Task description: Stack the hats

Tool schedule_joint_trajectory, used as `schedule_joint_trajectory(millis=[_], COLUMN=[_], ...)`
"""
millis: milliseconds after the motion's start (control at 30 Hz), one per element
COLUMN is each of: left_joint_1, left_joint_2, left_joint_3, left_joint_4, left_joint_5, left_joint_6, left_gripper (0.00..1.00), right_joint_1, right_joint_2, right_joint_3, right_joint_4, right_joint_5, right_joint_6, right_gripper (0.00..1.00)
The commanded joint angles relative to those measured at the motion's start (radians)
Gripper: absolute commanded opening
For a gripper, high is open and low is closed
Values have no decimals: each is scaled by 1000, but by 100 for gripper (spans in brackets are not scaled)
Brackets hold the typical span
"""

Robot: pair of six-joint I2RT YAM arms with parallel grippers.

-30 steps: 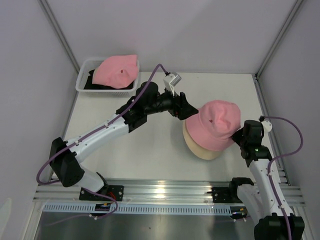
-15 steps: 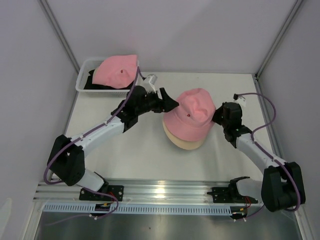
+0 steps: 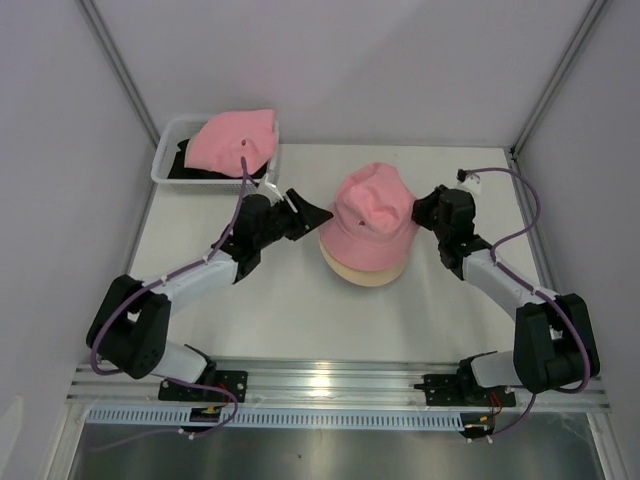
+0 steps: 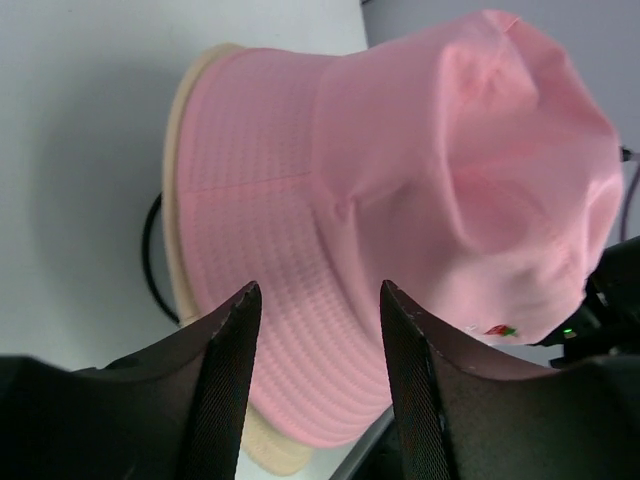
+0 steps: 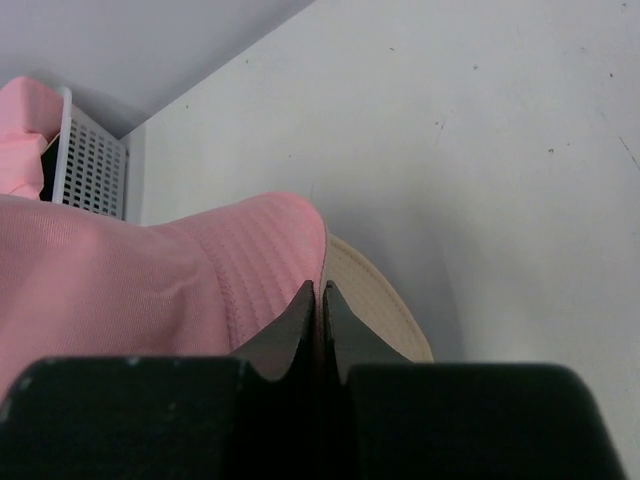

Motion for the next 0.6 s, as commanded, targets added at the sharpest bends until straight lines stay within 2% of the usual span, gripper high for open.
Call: schedule_joint_trajectory(millis=[0, 267, 367, 567], left_joint_1=[0, -1, -1, -1], left_joint_2=[31, 68, 46, 63], left_joint_3=[-19, -45, -81, -106], left_joint_4=[161, 181, 170, 221], left_joint_5=[36, 30, -13, -19], left_joint_6=[-114, -142, -145, -186], left_gripper=[54, 54, 54, 56], right_joint_1=[12, 5, -1, -20], right_joint_2=[-7, -10, -16, -65], right_joint_3=[39, 32, 26, -1], right_joint_4=[72, 54, 37, 58], right_joint_5=[-12, -17, -20, -46], right_joint_6=[7, 14, 9, 26], right_gripper=[6, 8, 9, 15])
